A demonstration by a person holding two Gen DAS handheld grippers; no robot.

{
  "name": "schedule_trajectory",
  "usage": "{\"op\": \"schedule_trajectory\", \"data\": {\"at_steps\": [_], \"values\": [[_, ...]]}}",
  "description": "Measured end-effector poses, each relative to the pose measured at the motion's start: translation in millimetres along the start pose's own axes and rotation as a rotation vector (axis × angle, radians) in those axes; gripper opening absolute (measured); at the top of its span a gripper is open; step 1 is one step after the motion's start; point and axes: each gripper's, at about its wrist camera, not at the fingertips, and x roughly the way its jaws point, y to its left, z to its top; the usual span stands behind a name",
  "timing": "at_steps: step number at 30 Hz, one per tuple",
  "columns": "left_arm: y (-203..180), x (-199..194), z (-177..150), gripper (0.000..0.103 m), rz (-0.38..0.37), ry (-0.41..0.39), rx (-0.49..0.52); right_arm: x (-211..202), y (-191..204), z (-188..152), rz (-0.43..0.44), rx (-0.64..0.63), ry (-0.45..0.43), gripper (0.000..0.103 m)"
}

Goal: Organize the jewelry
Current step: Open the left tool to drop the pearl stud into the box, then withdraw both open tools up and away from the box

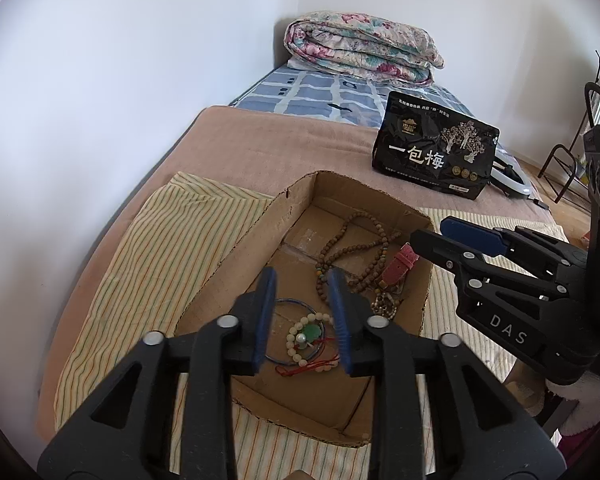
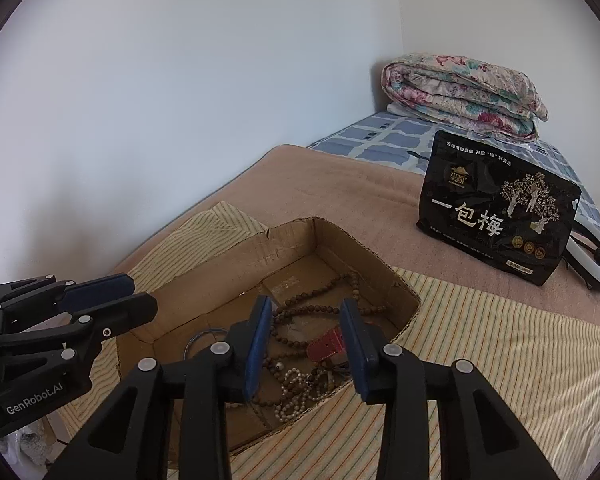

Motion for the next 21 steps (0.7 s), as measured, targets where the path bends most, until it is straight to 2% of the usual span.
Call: {"op": "schedule_trajectory", "data": {"at_steps": [1, 5, 7, 11, 14, 21], "values": [[0, -1, 0, 0.05, 0.0, -0.005, -0.003, -1, 0, 0, -0.004, 0.0, -0.004, 0.047], [1, -3, 0, 0.051, 0.009, -0.014, -0.004, -7, -2, 1, -0.034, 0.005, -0.026, 0.069], [1, -3, 1, 0.052, 0.01, -0.009, -0.003, -10, -3, 3, -0.04, 0.011, -0.036, 0.072], [2, -7, 2, 0.061, 0.015, -0.021, -0.009, -16, -5, 6, -0.06, 0.024, -0.055, 0.087], [2, -9, 3, 0.067, 0.018, -0.024, -0.012, -19, -5, 7, -0.066, 0.024, -0.057, 0.09], [-1, -20, 4, 0.068, 0.023, -0.046, -0.004, -31, -4, 9, -0.089, 0.02, -0.073, 0.095]]}}
